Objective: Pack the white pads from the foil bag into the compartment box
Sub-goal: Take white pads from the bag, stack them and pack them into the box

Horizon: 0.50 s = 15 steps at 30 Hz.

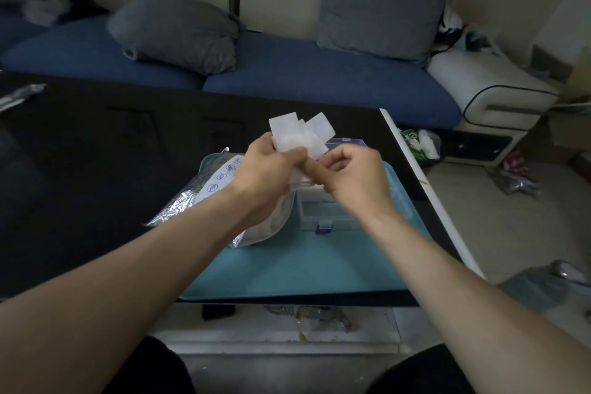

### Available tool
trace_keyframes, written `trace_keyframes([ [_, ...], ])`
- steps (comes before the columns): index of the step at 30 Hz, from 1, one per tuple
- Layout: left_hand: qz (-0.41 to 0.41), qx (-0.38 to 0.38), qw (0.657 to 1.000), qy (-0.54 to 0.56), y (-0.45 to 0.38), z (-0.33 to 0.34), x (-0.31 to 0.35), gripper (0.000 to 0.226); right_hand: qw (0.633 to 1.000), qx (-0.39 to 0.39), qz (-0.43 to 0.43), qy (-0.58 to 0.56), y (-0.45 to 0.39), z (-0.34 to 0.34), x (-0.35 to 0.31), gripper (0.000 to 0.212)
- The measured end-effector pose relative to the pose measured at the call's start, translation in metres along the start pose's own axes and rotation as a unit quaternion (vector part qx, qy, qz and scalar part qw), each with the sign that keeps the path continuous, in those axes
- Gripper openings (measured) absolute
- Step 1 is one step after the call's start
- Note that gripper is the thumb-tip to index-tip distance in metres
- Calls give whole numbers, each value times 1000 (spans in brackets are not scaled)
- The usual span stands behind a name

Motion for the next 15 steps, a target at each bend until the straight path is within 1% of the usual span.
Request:
trace_keyframes([
  [2, 6, -4, 1000, -8, 2, 0, 0, 30, 1000, -13, 8, -18, -2, -3, 1, 37],
  [4, 2, -14, 1000, -5, 3, -1, 2, 27, 994, -50, 33, -91, -3, -6, 3, 38],
  [6, -1, -27, 1000, -10, 2, -4, 3, 26, 982, -83, 58, -161, -5, -9, 6, 35],
  [7, -3, -38, 999, -20, 1, -6, 2, 28, 979, -91, 57, -174, -5, -10, 7, 29],
  [9, -12, -74, 996, -52, 1, -8, -1, 31, 985, -94, 26, -145, -8, -15, 9, 14],
  [12, -23, -130, 987, -96, 3, -5, -7, 27, 989, -85, -1, -122, -9, -20, 14, 13],
  [15, -22, -144, 982, -123, 4, -3, -8, 26, 990, -55, 16, -129, -10, -26, 17, 10],
])
Point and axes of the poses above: each hand's wrist, its own y-axis away from the middle knuckle, its own z-axis out of the palm, x = y × z, the point moved 2 cm from there along -y, towards the middle knuckle, and after that the axes turned 7 degrees about -x, right-handed, at the moved point
